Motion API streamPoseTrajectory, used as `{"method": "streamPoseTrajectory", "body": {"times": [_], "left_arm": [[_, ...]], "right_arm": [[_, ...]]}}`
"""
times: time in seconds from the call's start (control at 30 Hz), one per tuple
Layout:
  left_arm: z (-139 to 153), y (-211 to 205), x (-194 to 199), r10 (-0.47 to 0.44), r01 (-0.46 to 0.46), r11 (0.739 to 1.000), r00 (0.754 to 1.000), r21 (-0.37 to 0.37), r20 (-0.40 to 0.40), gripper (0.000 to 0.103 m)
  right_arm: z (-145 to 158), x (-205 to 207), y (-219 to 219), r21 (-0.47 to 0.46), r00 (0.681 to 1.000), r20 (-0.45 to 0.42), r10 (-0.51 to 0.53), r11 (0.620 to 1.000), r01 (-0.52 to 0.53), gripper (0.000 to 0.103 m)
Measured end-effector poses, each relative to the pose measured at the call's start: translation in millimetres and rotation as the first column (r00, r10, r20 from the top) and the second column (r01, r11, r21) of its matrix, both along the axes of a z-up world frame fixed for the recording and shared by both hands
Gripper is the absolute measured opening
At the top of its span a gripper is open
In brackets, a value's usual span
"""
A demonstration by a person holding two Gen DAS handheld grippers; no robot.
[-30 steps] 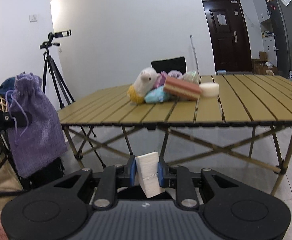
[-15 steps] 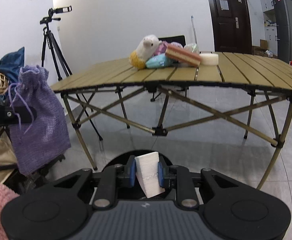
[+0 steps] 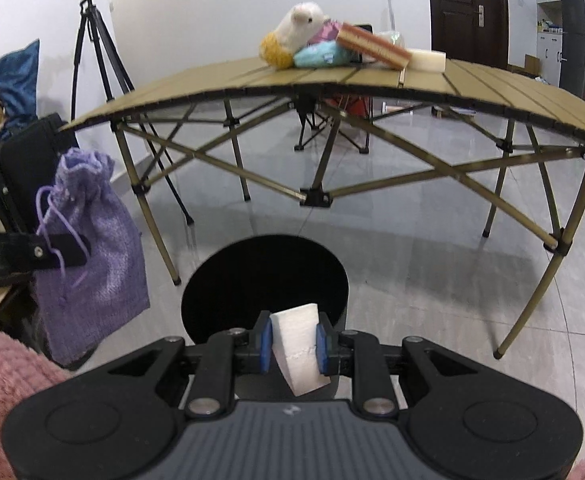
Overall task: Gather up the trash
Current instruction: 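Carry the white paper in the right tool while the left tool carries the purple pouch toward the bin, then lower the right tool into the black bin and open it to drop the paper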
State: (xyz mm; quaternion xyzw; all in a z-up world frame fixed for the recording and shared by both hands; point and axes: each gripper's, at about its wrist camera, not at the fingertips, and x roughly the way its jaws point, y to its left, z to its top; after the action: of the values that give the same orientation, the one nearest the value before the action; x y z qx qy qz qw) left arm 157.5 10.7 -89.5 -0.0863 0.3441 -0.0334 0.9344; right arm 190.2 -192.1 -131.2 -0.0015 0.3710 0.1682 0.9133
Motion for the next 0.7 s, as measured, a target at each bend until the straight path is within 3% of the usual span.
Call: {"method": "streamPoseTrajectory", "body": {"times": [0.43,0.7], "left_arm": [[-46.9,16.5,11.8,0.046,-0.047,0.999,0.993,-0.003,-0.11,0.006],[-55.2,29.6,16.5,0.08,-0.083,0.996,0.985,-0.011,-0.152,0.006]], "right_arm": [[-34.6,10.6,14.8,-0.094,0.992,-0.125,0.001,0.995,-0.013,0.021],[-43.1,18.9,18.2,-0.106,0.985,-0.172,-0.016,0.994,-0.002,0.021]]}}
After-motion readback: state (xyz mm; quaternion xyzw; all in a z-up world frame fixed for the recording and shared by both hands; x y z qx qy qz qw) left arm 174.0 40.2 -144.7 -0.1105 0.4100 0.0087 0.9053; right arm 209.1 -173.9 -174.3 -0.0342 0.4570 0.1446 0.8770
